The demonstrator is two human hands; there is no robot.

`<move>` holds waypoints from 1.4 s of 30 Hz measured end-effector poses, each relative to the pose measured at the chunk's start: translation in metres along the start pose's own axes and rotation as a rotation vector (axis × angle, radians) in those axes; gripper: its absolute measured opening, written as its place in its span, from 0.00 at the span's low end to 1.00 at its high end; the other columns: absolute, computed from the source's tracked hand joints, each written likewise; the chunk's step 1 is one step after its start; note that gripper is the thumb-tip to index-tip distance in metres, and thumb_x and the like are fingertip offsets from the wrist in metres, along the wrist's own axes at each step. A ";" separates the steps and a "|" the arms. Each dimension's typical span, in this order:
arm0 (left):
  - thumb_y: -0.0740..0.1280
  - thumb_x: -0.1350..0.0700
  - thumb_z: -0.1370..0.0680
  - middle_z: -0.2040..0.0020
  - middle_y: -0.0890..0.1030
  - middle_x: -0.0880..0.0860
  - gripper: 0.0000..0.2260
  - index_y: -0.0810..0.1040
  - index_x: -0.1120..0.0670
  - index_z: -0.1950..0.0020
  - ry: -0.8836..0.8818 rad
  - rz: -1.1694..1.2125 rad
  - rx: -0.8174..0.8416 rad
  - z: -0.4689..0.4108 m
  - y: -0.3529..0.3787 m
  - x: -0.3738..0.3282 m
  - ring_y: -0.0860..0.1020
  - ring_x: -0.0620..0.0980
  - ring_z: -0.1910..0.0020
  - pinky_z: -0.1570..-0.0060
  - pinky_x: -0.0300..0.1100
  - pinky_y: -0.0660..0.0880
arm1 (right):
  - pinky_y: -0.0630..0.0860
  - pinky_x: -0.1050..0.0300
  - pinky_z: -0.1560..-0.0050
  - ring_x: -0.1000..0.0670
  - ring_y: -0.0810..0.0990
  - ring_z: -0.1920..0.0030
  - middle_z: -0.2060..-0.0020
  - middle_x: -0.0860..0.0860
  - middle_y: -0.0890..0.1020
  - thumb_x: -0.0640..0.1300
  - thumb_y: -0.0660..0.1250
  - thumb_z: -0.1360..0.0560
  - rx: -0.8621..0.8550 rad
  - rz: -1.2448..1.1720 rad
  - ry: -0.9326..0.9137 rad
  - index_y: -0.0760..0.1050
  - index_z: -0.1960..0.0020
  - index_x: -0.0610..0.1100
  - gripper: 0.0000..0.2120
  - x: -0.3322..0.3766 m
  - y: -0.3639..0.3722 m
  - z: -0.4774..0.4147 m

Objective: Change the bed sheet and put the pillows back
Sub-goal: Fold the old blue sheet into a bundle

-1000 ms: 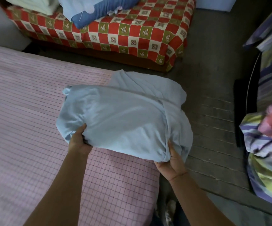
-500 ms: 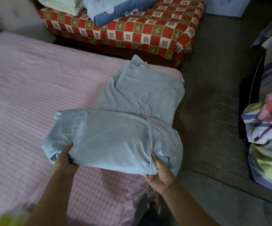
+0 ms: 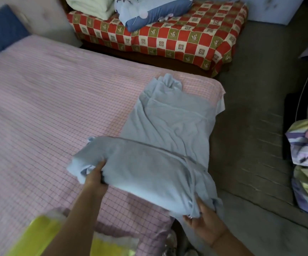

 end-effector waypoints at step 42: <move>0.61 0.48 0.18 0.40 0.80 0.52 0.13 0.75 0.52 0.37 0.104 0.014 0.374 -0.116 0.327 -0.053 0.79 0.49 0.43 0.44 0.45 0.74 | 0.63 0.45 0.29 0.46 0.70 0.31 0.36 0.46 0.76 0.55 0.62 0.23 0.047 0.118 -0.322 0.70 0.31 0.48 0.22 0.269 0.168 -0.169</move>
Point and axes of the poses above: each hand's wrist, its own z-axis away from the middle knuckle, its own y-axis out of the palm, x = y × z, the point moved 1 cm from there along -z, towards the middle knuckle
